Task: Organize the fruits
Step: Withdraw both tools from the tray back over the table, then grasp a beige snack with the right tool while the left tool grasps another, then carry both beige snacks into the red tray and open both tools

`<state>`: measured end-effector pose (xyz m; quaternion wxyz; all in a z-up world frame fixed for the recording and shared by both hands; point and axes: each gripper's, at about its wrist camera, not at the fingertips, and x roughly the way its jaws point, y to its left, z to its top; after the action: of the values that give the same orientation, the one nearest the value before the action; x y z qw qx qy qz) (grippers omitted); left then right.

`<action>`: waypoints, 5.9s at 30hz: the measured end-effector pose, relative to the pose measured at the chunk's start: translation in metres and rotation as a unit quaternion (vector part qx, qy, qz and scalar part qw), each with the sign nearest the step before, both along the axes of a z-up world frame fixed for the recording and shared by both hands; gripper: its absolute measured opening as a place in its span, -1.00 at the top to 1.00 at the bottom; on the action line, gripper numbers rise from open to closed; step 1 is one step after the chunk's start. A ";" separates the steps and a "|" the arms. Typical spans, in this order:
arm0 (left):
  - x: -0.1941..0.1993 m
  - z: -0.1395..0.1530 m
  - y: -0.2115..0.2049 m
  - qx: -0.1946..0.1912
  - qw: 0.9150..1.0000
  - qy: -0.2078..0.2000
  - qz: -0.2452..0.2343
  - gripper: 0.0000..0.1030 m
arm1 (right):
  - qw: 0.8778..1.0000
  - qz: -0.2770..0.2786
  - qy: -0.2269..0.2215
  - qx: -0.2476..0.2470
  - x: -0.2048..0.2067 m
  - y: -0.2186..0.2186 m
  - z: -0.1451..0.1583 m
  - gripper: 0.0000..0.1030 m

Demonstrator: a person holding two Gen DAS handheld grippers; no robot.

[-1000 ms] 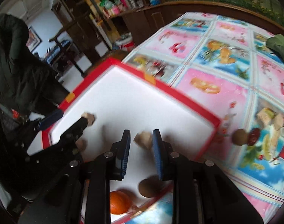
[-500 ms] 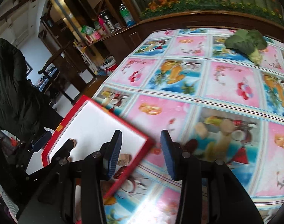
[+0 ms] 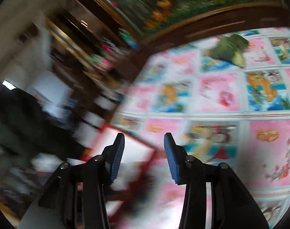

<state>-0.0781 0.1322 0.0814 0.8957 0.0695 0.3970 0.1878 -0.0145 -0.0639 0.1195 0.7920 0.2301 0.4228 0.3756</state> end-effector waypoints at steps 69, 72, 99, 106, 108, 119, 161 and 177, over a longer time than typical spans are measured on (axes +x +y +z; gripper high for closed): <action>0.034 -0.018 -0.026 -0.031 0.987 0.014 -0.160 0.10 | 0.981 -0.044 0.085 -0.166 0.069 0.008 -0.097 0.11; 0.054 -0.017 -0.031 -0.028 0.983 0.026 -0.178 0.12 | 0.979 -0.052 0.088 -0.177 0.076 0.013 -0.107 0.17; 0.124 -0.048 -0.077 -0.069 0.970 0.114 -0.203 0.11 | 0.968 -0.119 0.091 -0.201 0.096 -0.020 -0.115 0.50; 0.135 -0.060 -0.075 -0.089 0.969 0.118 -0.196 0.43 | 0.968 -0.112 0.096 -0.204 0.096 -0.013 -0.118 0.50; 0.135 -0.060 -0.078 -0.092 0.968 0.116 -0.201 0.51 | 0.969 -0.110 0.100 -0.198 0.096 -0.014 -0.118 0.50; 0.124 -0.046 -0.078 -0.088 0.971 0.088 -0.203 0.51 | 0.973 -0.101 0.081 -0.190 0.090 -0.008 -0.107 0.50; -0.060 -0.010 0.066 0.028 0.998 -0.035 0.048 0.51 | 0.975 0.152 -0.091 -0.132 -0.095 0.165 -0.084 0.49; -0.060 -0.023 0.071 0.027 0.998 -0.025 0.057 0.51 | 0.967 0.161 -0.106 -0.167 -0.104 0.175 -0.094 0.49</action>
<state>-0.1382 0.2031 0.0581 0.8912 0.0664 0.3721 0.2506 -0.1185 0.1112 0.0253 0.7885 -0.0179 0.4250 0.4442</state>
